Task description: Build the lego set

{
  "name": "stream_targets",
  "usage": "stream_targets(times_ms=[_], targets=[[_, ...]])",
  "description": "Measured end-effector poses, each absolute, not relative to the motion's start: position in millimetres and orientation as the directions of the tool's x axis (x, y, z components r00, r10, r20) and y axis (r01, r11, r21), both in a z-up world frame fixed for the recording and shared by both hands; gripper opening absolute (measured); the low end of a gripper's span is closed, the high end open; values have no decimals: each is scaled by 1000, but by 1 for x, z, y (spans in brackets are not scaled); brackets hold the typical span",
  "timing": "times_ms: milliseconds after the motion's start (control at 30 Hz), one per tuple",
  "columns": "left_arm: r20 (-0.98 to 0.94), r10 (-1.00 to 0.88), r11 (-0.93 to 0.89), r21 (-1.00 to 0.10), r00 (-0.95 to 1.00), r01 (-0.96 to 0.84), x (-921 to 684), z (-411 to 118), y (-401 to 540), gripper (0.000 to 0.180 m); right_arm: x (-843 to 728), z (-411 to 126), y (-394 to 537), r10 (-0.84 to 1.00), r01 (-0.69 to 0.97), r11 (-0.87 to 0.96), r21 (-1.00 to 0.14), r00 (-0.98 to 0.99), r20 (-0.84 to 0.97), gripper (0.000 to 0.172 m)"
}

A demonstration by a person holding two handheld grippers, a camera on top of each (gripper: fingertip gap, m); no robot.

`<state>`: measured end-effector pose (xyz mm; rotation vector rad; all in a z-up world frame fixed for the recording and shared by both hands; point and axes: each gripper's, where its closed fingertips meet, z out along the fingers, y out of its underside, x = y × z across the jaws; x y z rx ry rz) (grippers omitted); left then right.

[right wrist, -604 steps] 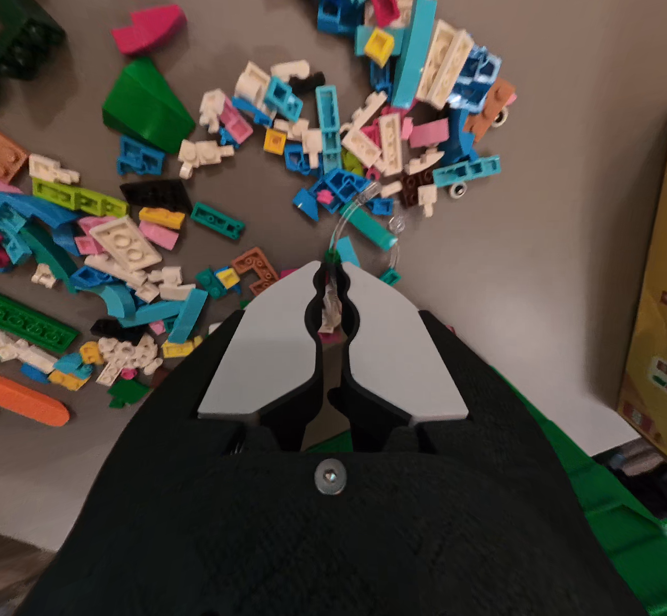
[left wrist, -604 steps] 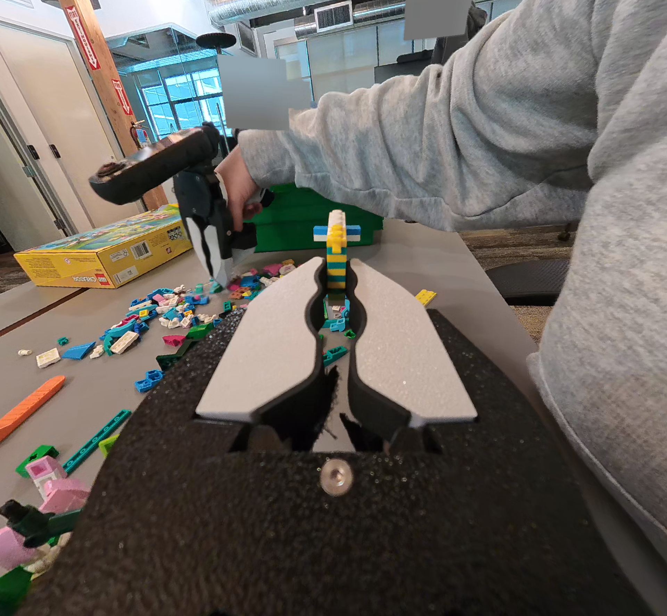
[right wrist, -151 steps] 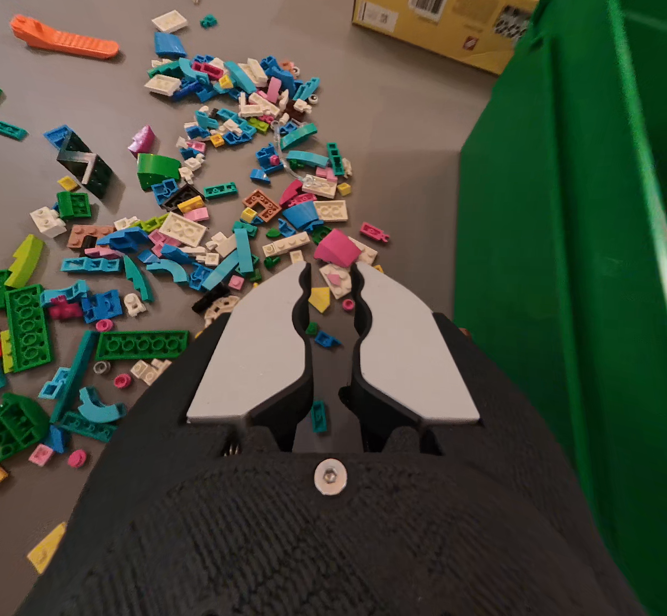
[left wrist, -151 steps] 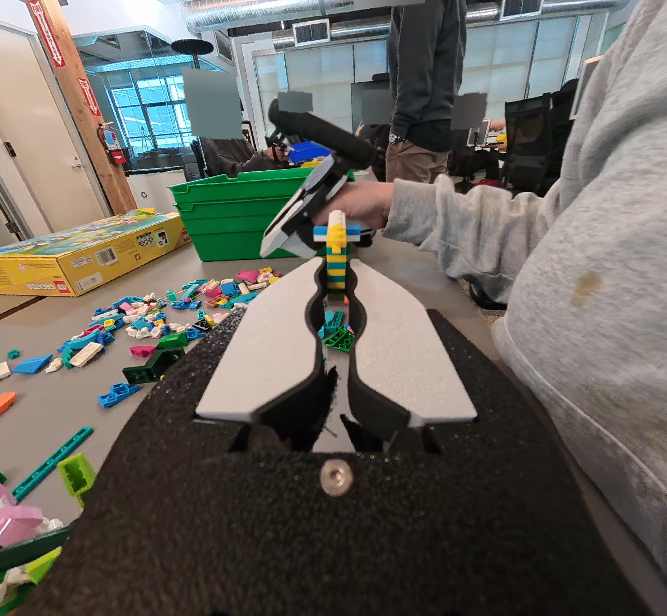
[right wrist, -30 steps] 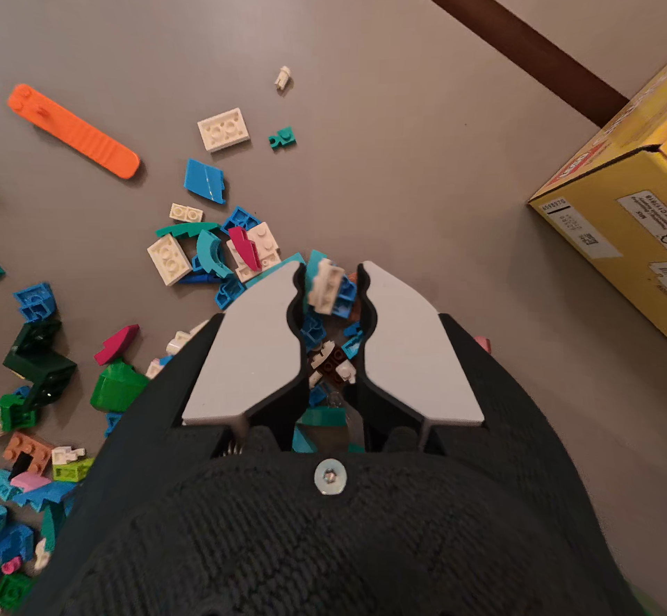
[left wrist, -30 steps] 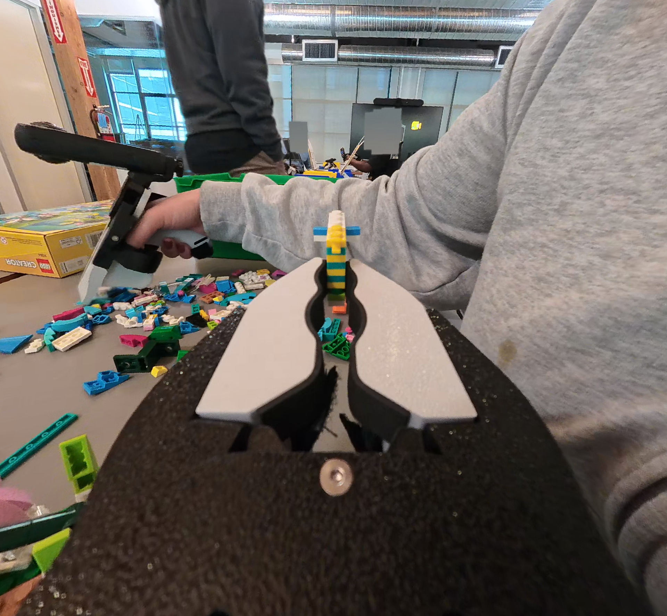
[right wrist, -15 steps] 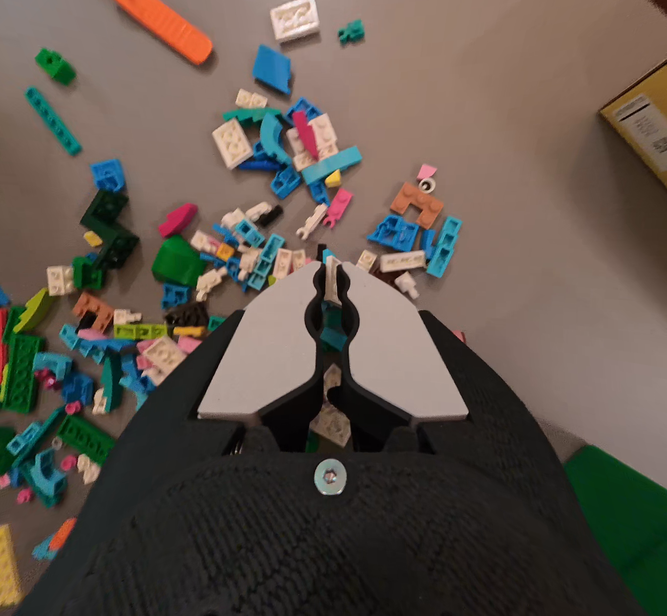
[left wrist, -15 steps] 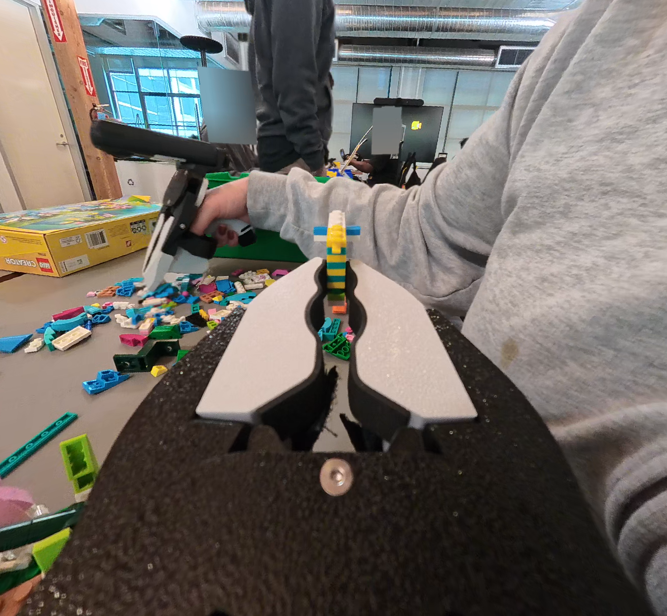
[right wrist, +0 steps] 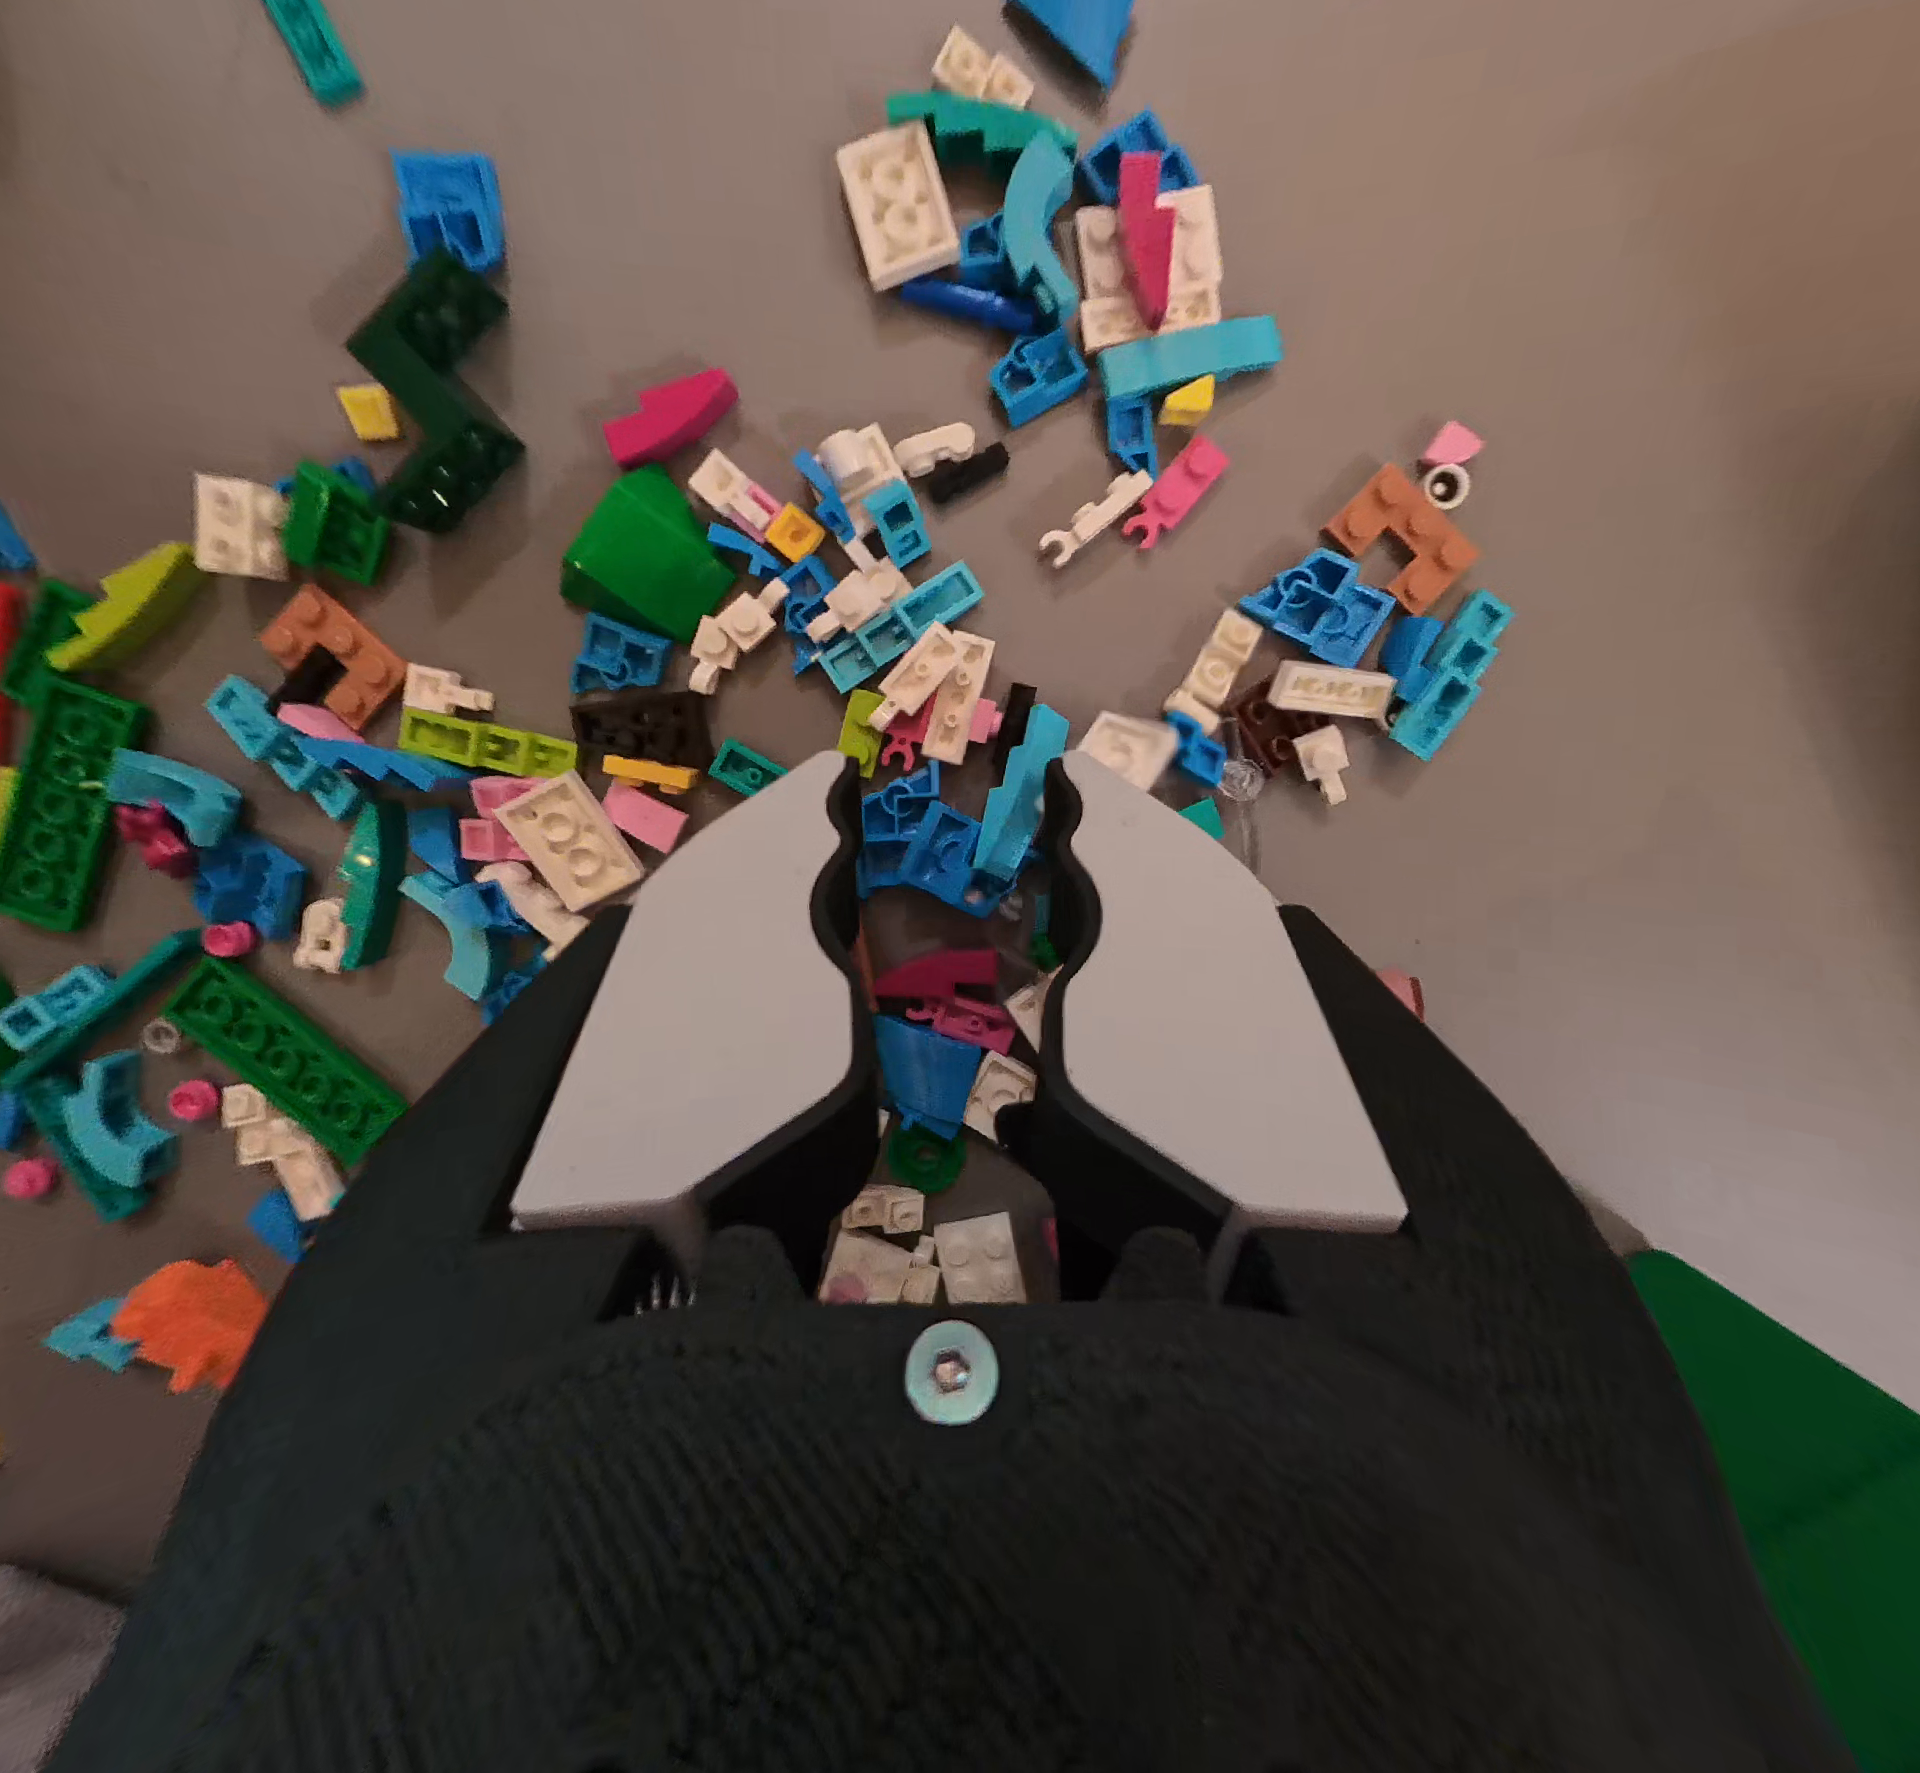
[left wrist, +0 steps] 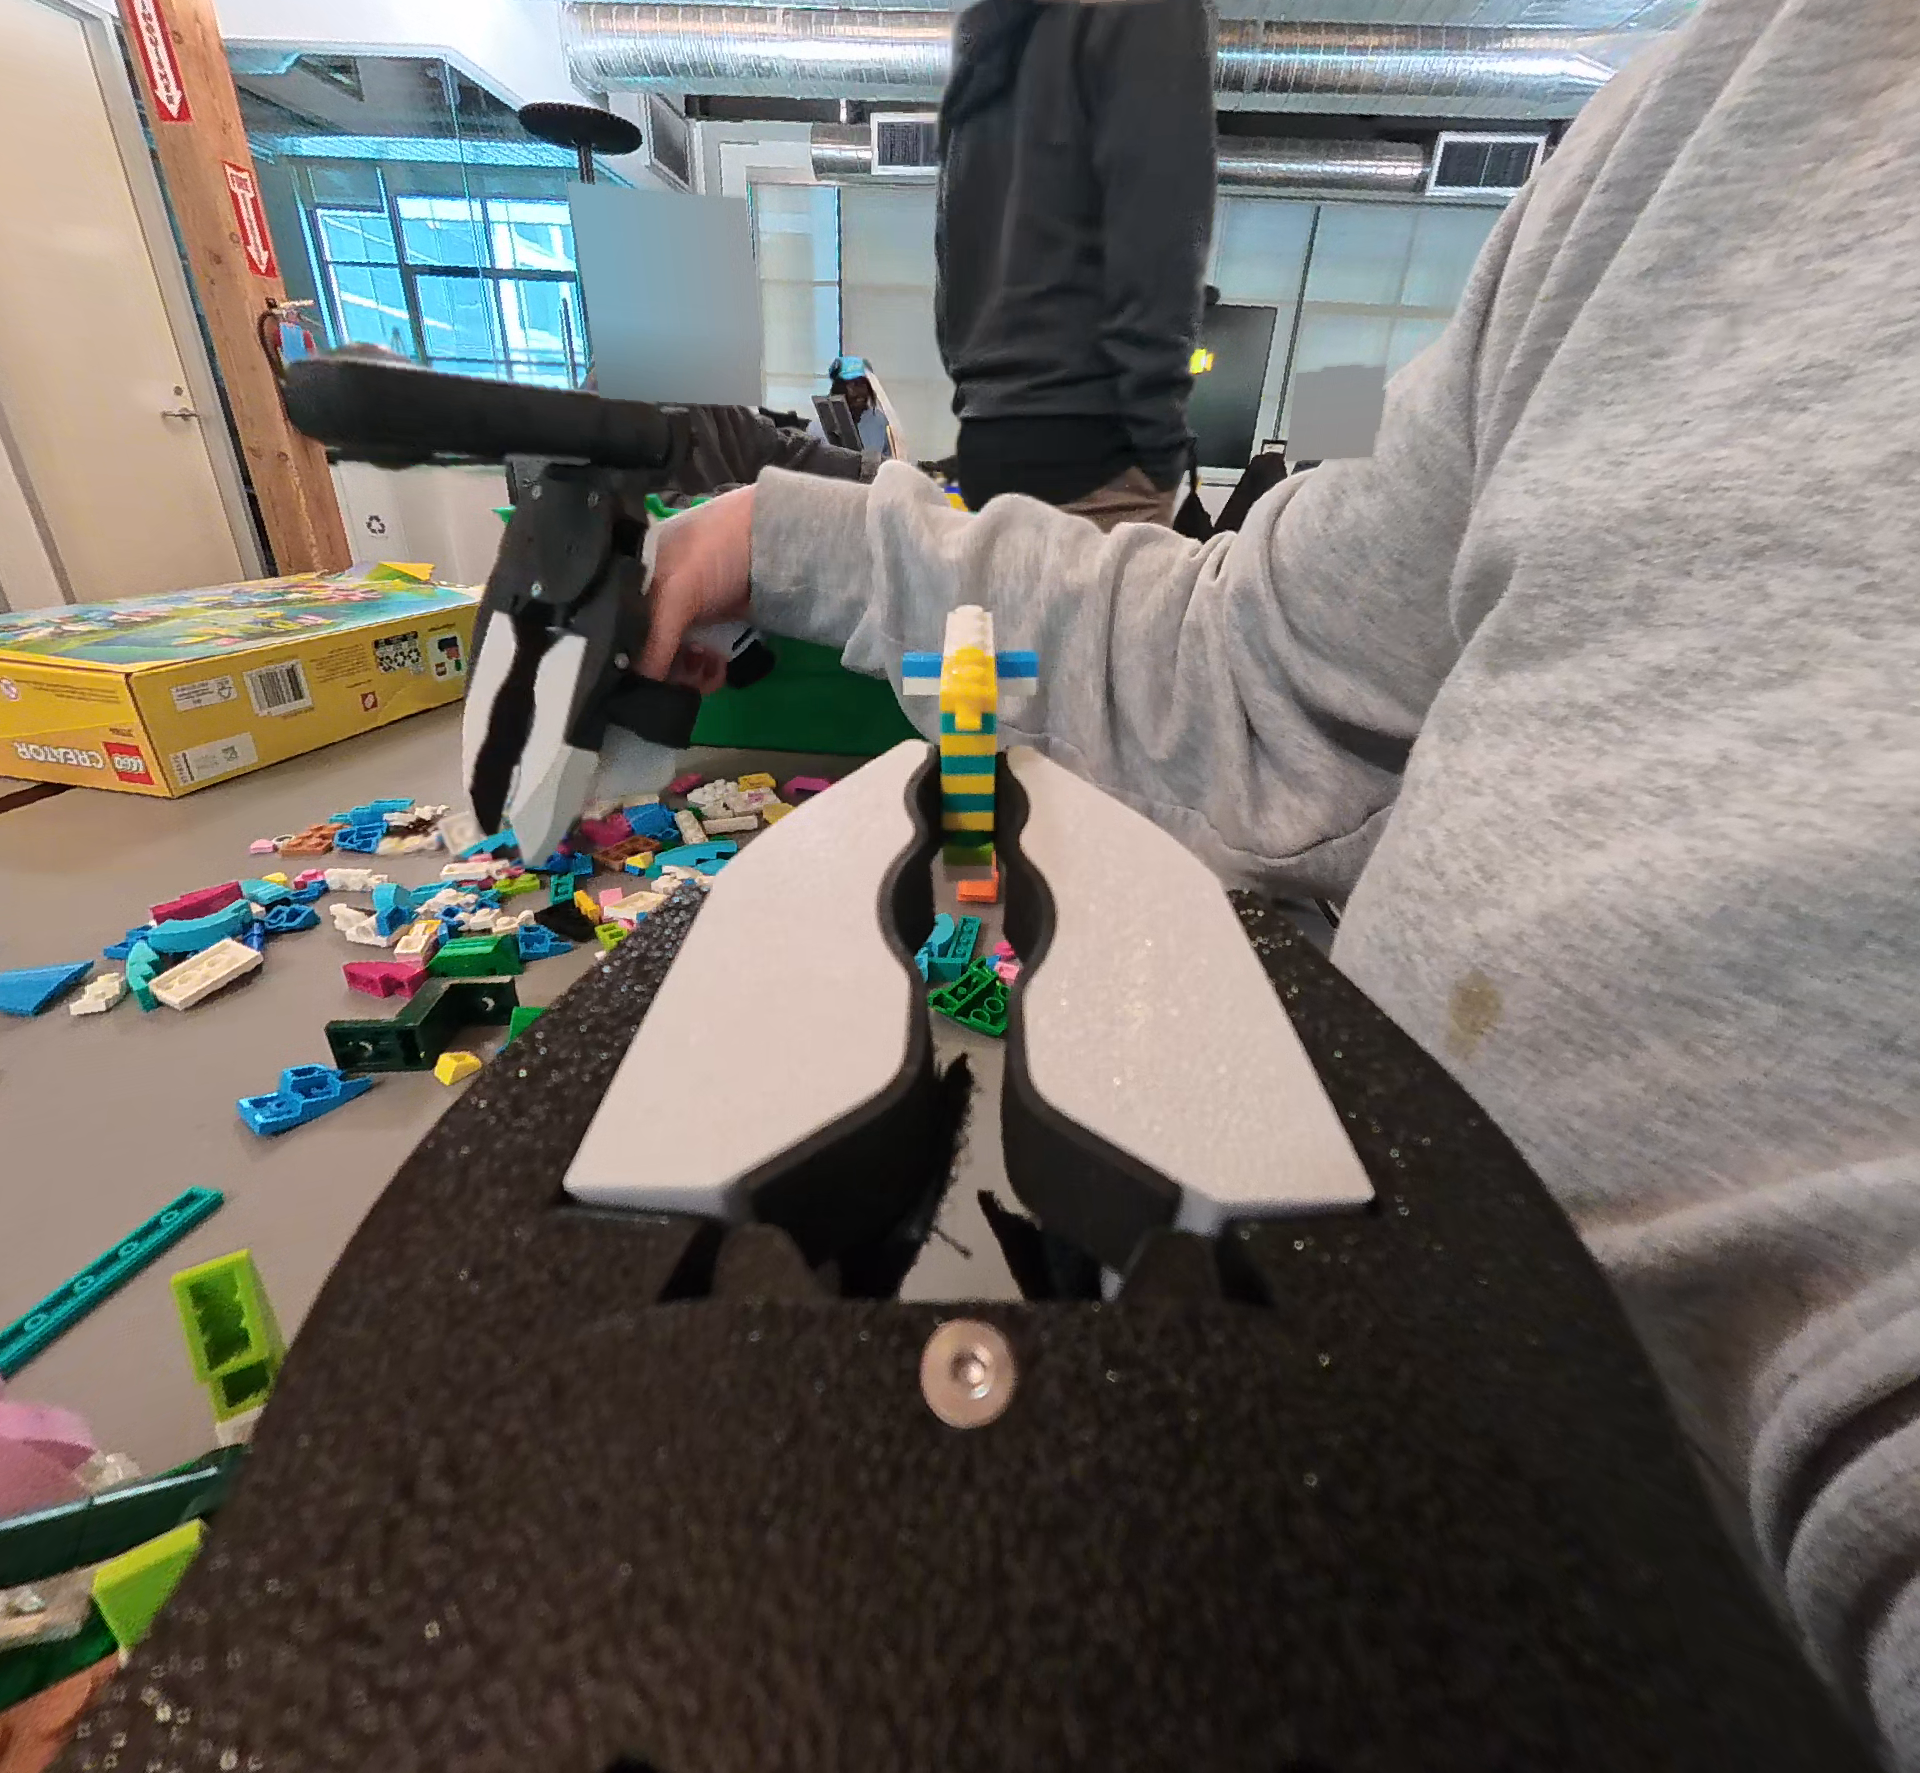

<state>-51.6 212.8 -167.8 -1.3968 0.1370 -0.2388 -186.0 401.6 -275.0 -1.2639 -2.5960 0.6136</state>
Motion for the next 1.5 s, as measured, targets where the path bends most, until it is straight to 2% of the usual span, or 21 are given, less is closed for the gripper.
stream_targets(times_ms=[200,367,567,767,933,1100,1267,1367,1500], targets=[[46,-247,154,-984,968,86,-52,-168,213,8,-204,-276,415,812,703,564,-433,-567,137,20],[47,-247,153,-984,968,87,-52,-168,213,8,-209,-255,375,781,617,514,-595,-625,27,33],[47,-247,154,-984,968,87,-51,-168,213,8,-205,-275,376,723,603,644,-471,-680,118,32],[47,-247,153,-984,968,87,-51,-168,213,8,-225,-271,397,761,612,640,-464,-587,276,24],[47,-248,153,-984,968,87,-51,-168,213,8,-208,-262,355,712,559,611,-561,-698,81,31],[48,-248,153,-984,968,88,-51,-168,213,8,-207,-273,356,666,523,693,-496,-729,161,27],[49,-247,152,-984,968,89,-51,-168,213,8,-221,-270,377,729,563,661,-496,-639,246,20],[49,-248,152,-984,968,89,-50,-168,213,8,-210,-265,359,698,527,649,-549,-699,154,22],[49,-248,152,-984,968,89,-50,-168,213,8,-195,-271,347,646,517,679,-521,-758,90,24]])
